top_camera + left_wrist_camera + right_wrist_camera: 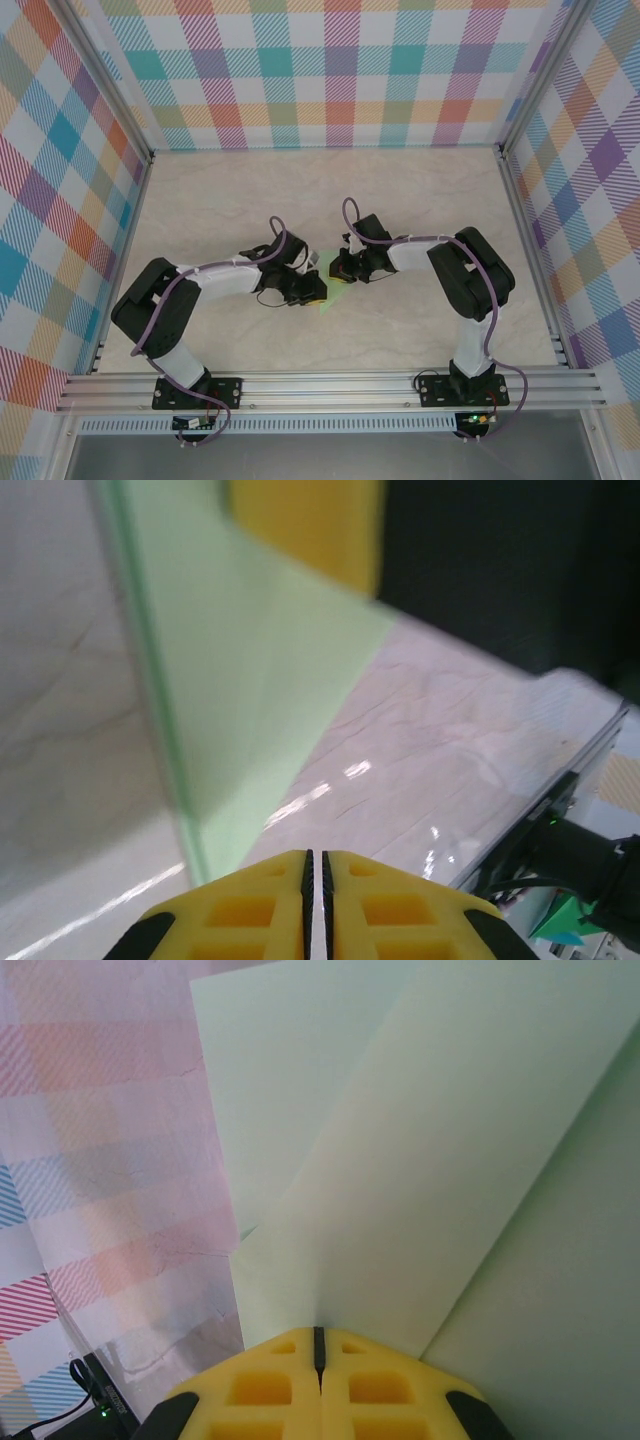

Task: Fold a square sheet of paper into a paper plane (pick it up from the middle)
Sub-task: Fourth fold the wing at the center of the table.

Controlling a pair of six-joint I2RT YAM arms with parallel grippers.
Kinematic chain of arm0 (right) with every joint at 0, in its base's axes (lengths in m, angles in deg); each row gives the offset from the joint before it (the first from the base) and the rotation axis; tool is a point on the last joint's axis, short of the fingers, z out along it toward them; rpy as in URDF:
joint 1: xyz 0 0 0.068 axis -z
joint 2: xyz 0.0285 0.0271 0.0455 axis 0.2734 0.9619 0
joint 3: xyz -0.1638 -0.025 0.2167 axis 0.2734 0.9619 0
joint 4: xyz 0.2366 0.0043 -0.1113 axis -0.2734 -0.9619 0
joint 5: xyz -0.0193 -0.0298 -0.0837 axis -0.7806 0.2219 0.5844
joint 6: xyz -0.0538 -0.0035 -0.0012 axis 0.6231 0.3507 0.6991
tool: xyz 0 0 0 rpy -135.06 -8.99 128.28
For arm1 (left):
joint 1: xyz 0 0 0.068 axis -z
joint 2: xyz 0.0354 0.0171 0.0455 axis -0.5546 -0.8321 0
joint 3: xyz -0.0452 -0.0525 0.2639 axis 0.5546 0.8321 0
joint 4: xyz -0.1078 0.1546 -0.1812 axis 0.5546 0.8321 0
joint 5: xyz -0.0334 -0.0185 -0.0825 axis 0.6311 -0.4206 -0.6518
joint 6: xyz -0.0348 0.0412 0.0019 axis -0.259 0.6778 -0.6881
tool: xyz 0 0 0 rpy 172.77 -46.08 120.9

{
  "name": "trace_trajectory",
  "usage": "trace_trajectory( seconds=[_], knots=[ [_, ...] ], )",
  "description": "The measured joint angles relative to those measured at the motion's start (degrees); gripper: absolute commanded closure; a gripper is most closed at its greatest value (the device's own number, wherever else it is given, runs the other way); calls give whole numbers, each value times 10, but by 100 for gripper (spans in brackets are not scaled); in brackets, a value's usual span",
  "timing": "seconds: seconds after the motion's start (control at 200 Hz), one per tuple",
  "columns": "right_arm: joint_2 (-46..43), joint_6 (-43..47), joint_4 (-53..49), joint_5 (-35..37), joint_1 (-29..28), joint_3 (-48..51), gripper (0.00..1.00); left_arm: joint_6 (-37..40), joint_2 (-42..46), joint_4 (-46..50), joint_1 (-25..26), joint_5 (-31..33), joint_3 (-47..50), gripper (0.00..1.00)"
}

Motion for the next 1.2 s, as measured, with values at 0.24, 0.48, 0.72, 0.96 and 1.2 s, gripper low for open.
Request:
trace_trajectory(
  seconds=[0.24, 0.48, 0.72, 0.96, 1.2],
  knots=[
    [0, 0, 0, 0, 0, 0, 99, -4, -56, -16, 0, -2, -8, 87],
    [0, 0, 0, 0, 0, 0, 99, 0, -56, -42, 1, -11, 27, 88],
    [0, 0, 0, 0, 0, 0, 98, 21, -26, -16, 3, -17, 56, 88],
    [-4, 0, -5, 4, 0, 0, 95, 33, 5, 48, 6, -5, 58, 90],
    [-80, 0, -93, 63, 0, -2, 74, 30, 76, 98, 2, 87, 32, 89]
  ],
)
